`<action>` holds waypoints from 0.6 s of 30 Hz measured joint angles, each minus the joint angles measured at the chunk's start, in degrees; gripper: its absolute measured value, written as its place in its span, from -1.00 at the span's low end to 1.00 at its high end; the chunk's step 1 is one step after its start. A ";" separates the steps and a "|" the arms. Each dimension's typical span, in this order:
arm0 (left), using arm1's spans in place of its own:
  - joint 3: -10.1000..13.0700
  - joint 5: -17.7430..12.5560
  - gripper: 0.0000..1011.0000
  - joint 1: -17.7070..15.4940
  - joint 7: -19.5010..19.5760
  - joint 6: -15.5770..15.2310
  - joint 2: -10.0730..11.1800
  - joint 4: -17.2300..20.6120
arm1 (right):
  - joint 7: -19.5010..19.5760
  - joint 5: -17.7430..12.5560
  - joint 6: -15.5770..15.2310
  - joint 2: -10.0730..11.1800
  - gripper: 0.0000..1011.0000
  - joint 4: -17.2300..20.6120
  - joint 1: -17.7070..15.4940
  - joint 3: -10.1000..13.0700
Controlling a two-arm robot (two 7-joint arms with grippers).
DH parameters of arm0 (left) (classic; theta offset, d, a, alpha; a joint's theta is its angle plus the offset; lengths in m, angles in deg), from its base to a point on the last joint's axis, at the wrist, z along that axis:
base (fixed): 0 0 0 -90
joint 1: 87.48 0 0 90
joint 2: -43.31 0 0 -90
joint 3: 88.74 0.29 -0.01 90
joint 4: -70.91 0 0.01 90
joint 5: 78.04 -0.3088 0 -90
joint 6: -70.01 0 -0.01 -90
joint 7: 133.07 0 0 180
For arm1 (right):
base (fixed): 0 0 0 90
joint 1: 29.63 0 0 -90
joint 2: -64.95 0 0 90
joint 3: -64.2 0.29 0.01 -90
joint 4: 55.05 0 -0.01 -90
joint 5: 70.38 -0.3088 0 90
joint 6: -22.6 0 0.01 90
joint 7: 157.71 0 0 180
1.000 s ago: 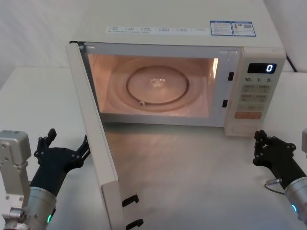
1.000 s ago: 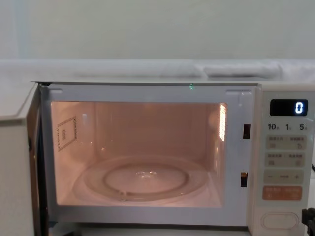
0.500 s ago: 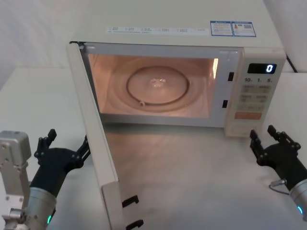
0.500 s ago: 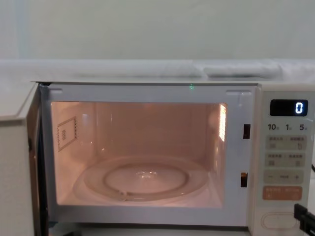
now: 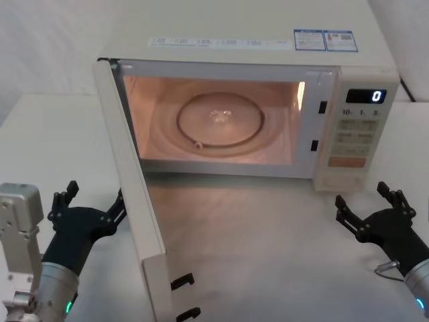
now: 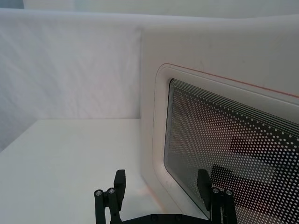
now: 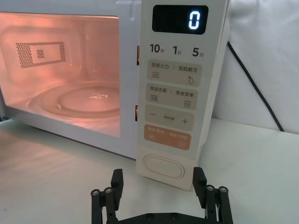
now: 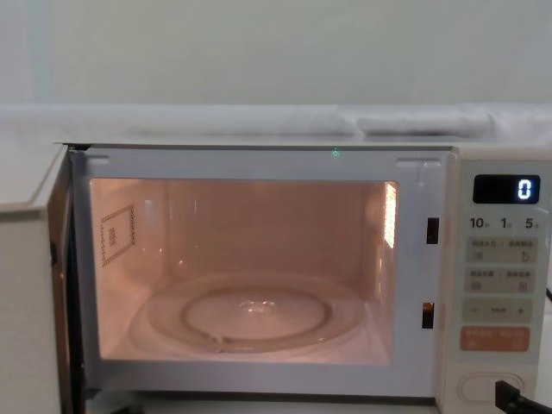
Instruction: Press the button to open the microwave door with one hand; close the microwave door with the other hand.
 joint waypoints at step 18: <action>0.00 0.00 0.98 0.00 0.00 0.00 0.00 0.00 | 0.15 0.01 -0.01 -0.23 0.98 -0.13 0.14 0.12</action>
